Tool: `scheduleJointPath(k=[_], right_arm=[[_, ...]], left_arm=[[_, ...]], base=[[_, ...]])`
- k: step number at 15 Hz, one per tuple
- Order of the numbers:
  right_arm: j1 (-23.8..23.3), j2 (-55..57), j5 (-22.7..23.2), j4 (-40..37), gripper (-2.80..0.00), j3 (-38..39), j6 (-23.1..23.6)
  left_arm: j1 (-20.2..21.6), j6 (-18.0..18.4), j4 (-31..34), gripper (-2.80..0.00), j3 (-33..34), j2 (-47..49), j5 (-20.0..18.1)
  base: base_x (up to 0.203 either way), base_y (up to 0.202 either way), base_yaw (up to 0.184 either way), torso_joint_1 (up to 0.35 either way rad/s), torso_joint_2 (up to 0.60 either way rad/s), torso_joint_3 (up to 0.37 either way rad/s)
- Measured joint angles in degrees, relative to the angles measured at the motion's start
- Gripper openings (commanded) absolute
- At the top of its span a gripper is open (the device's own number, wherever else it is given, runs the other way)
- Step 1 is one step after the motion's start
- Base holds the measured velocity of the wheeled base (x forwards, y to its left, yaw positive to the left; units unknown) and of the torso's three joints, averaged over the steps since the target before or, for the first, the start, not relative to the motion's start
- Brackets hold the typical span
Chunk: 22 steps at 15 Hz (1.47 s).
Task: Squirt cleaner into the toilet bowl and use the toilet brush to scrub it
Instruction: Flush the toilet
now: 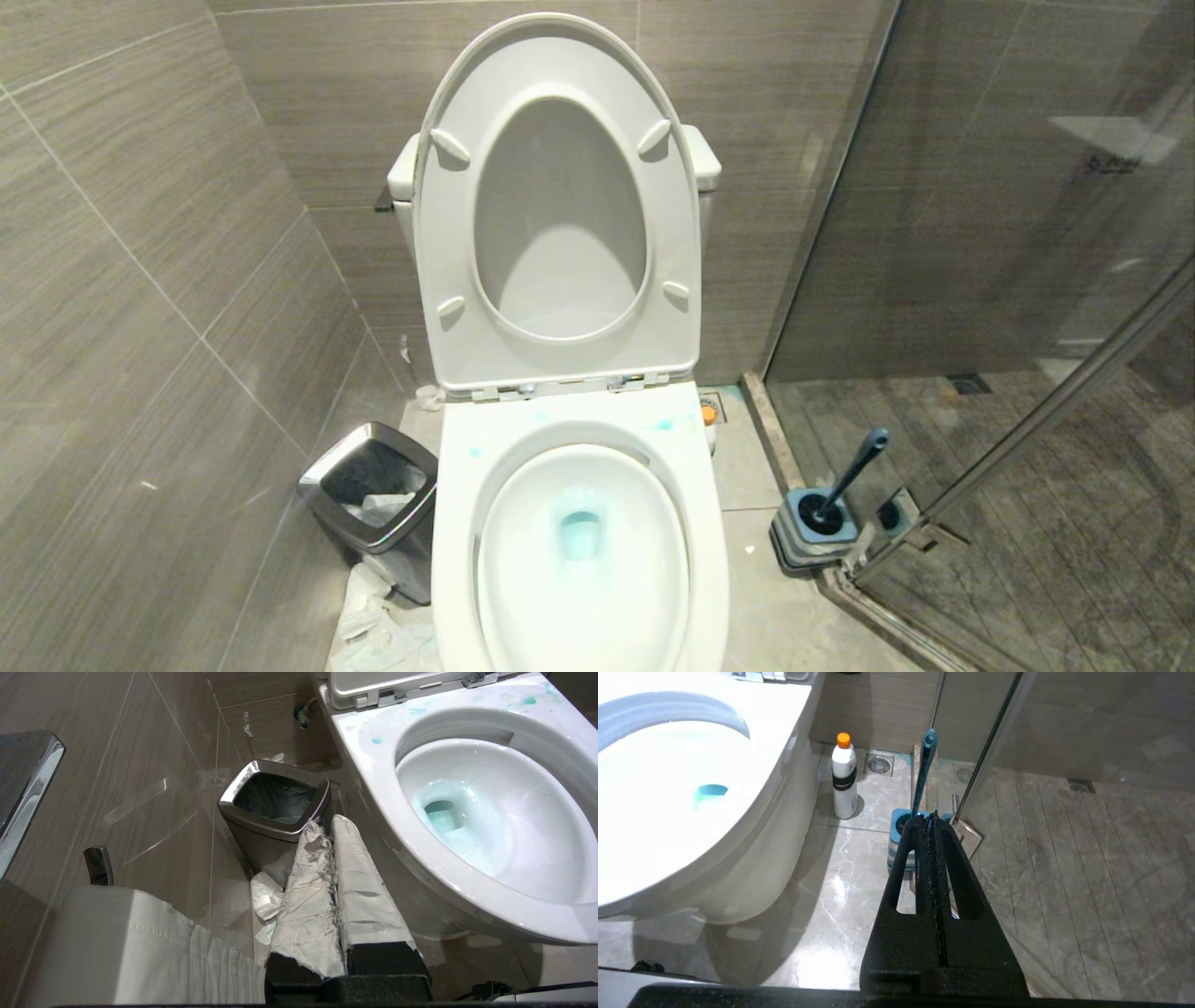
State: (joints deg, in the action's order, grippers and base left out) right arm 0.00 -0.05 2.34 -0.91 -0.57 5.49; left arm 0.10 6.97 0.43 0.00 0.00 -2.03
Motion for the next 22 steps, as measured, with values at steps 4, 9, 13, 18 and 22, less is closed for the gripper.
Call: scheduleJointPath(k=[4,9,13,18,22], right_arm=[[-0.02,0.0,-0.02,0.03,-2.8,0.13,-0.11],[-0.02,0.0,0.0,0.05,-2.8,0.13,-0.09],[0.0,0.02,-0.02,0.05,-2.8,0.13,-0.09],[0.0,0.02,-0.02,0.03,-2.8,0.13,-0.09],[0.0,0.05,0.0,0.03,-2.8,0.13,-0.09]], left_arm=[[0.06,0.29,0.73,-2.8,-0.13,0.35,-0.17],[-0.1,0.8,2.58,-2.8,-11.19,3.39,-1.82],[-0.1,1.54,3.23,-2.8,-33.95,19.36,-1.98],[-0.07,1.53,-1.83,-2.8,-62.06,48.79,-1.85],[0.19,1.57,-16.86,-2.8,-76.97,72.5,-1.52]], base=[[0.0,0.0,0.0,0.0,0.0,0.0],[0.0,0.0,0.0,0.0,0.0,0.0],[0.0,0.0,0.0,0.0,0.0,0.0],[0.0,0.0,0.0,0.0,0.0,0.0],[0.0,0.0,0.0,0.0,0.0,0.0]])
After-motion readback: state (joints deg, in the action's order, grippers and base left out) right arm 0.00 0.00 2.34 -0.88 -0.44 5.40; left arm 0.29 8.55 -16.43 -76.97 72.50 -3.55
